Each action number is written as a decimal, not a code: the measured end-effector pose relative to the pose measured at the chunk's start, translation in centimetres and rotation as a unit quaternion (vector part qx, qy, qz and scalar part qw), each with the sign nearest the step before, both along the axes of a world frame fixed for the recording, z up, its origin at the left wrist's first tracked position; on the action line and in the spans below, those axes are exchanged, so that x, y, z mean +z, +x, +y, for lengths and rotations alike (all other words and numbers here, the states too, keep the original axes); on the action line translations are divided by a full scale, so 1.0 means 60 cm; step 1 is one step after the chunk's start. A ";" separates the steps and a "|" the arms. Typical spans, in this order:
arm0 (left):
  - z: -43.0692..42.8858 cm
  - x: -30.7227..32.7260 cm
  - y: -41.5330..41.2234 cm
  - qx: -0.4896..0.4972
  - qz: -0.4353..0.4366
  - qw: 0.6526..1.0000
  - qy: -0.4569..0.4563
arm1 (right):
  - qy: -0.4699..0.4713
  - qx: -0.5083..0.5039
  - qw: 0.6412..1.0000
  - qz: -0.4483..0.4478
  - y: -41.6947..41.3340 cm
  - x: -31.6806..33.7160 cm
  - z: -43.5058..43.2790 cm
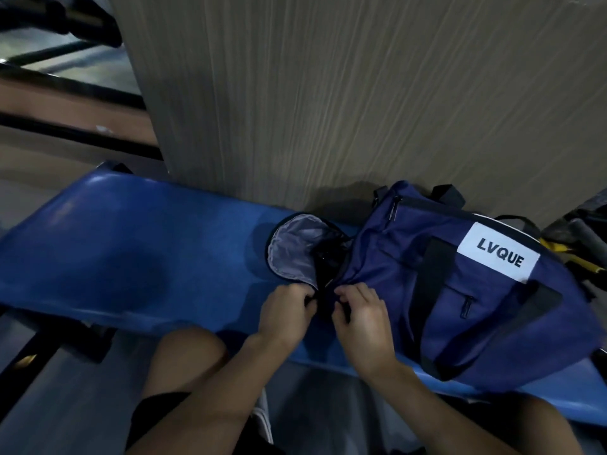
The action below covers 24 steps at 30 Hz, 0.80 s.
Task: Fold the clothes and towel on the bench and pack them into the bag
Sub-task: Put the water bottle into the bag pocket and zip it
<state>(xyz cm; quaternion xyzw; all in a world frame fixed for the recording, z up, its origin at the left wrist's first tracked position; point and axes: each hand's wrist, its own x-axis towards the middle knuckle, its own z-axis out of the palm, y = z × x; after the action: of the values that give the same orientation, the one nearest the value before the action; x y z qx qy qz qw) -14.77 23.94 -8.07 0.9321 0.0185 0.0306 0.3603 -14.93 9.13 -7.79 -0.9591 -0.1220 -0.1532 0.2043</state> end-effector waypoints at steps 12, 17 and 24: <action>-0.003 0.021 -0.002 0.093 0.108 0.931 -0.337 | -0.020 -0.049 0.999 0.009 0.004 -0.012 0.018; -0.004 0.041 0.001 0.096 0.154 0.888 -0.421 | -0.024 -0.052 0.998 -0.008 0.011 -0.008 0.020; -0.006 0.058 0.015 0.098 0.163 0.890 -0.413 | -0.043 -0.055 0.997 -0.046 0.019 -0.008 0.029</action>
<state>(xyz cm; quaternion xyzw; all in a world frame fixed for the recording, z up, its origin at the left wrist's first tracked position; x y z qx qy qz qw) -13.84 23.59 -4.57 0.6843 0.1792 -0.0965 0.7002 -13.82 10.86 -8.29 -0.9643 -0.0848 -0.2025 0.1483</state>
